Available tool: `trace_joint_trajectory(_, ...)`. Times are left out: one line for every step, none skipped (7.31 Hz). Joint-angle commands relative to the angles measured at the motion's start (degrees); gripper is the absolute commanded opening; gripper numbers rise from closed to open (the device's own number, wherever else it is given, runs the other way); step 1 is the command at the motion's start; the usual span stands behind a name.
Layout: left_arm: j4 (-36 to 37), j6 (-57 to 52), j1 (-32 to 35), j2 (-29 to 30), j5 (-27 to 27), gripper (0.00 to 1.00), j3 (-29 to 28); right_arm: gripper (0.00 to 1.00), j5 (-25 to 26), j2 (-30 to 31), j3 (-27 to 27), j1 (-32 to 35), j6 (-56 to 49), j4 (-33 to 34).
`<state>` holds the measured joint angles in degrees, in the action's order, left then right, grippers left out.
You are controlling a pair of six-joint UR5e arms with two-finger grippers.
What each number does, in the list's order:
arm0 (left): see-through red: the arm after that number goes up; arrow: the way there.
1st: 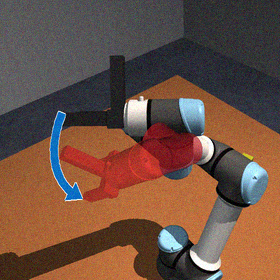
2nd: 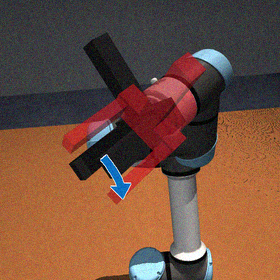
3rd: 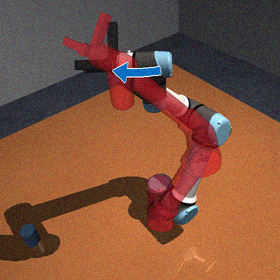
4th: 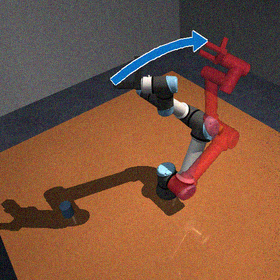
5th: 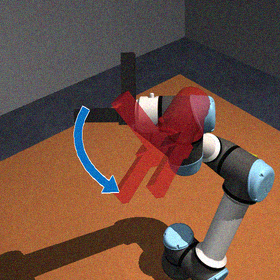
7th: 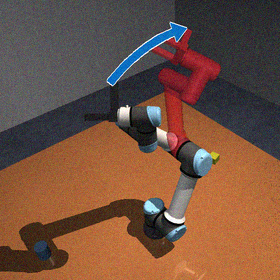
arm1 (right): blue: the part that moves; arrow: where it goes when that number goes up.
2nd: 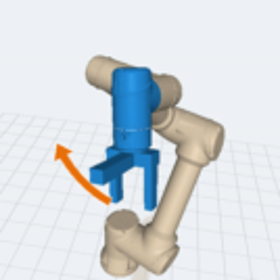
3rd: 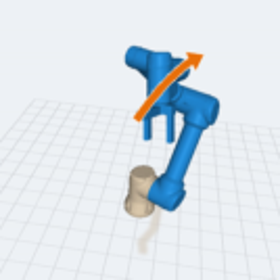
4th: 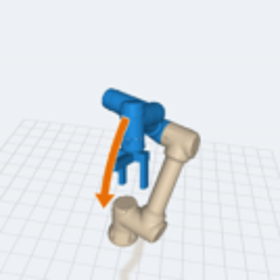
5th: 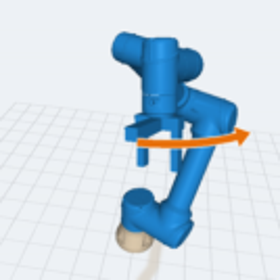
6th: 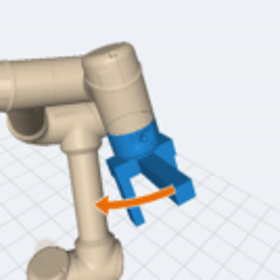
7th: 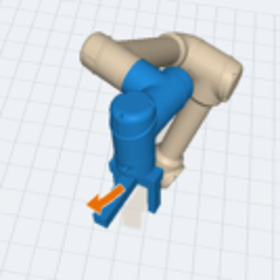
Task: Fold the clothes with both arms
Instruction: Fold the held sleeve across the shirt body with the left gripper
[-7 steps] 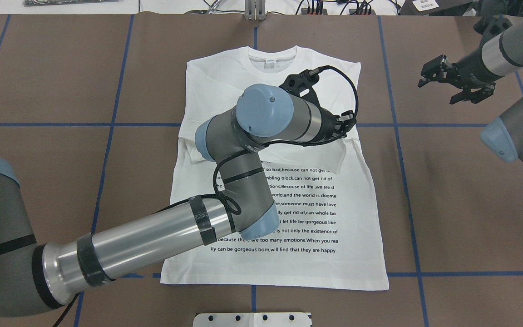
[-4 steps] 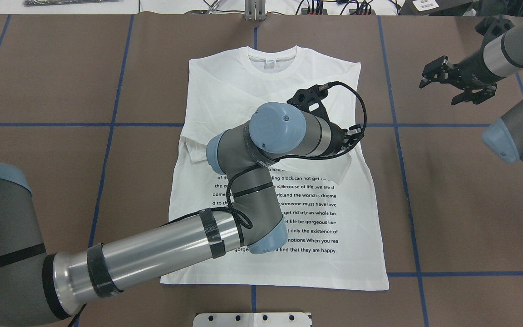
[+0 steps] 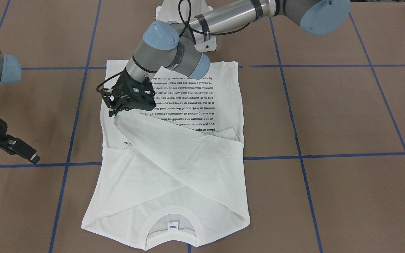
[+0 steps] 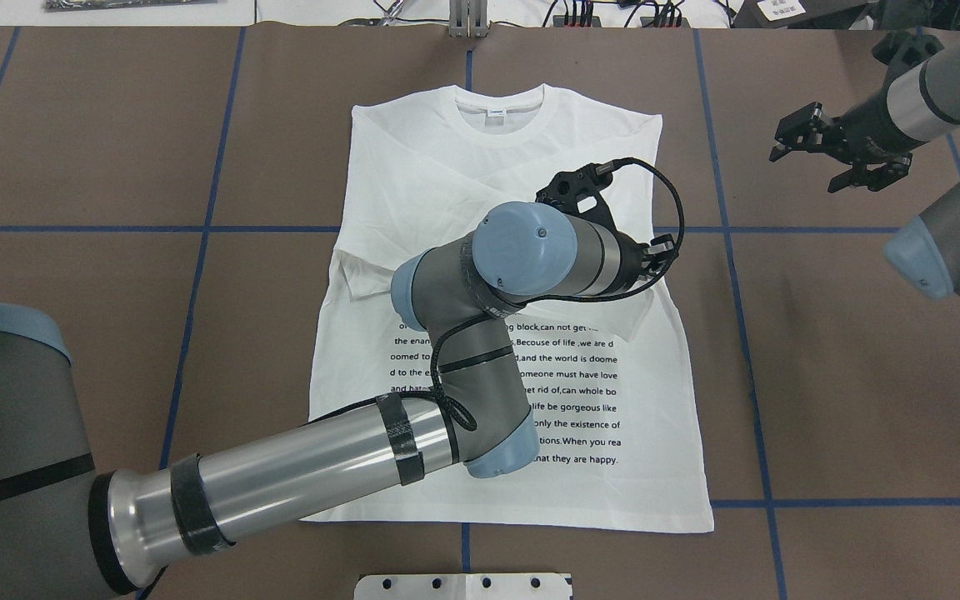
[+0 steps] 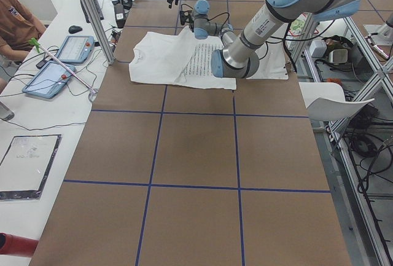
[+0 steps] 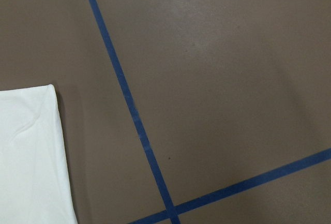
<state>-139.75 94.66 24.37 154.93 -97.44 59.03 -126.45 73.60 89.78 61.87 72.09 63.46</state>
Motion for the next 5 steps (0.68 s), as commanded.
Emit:
trace_joint_trajectory(0.00,0.00,-0.02,0.37,1.02,0.03,-0.41,0.99,0.07,-0.21,-0.31,-0.08,0.07,0.00)
trace_joint_trajectory(0.00,0.09,-0.02,0.55,1.81,0.11,-0.41,0.99,0.07,-0.30,-0.31,-0.08,0.16,0.00)
trace_joint_trajectory(-0.52,0.18,-0.02,0.64,3.03,0.17,-0.59,1.00,0.07,-0.30,-0.31,-0.08,0.16,0.00)
trace_joint_trajectory(-0.70,1.83,-0.02,2.64,3.92,0.17,-2.94,0.99,0.07,-0.21,-0.39,-0.08,0.16,0.00)
trace_joint_trajectory(-1.83,2.98,-0.02,4.31,4.80,0.25,-5.14,1.00,0.07,-0.21,-0.31,-0.08,0.25,0.00)
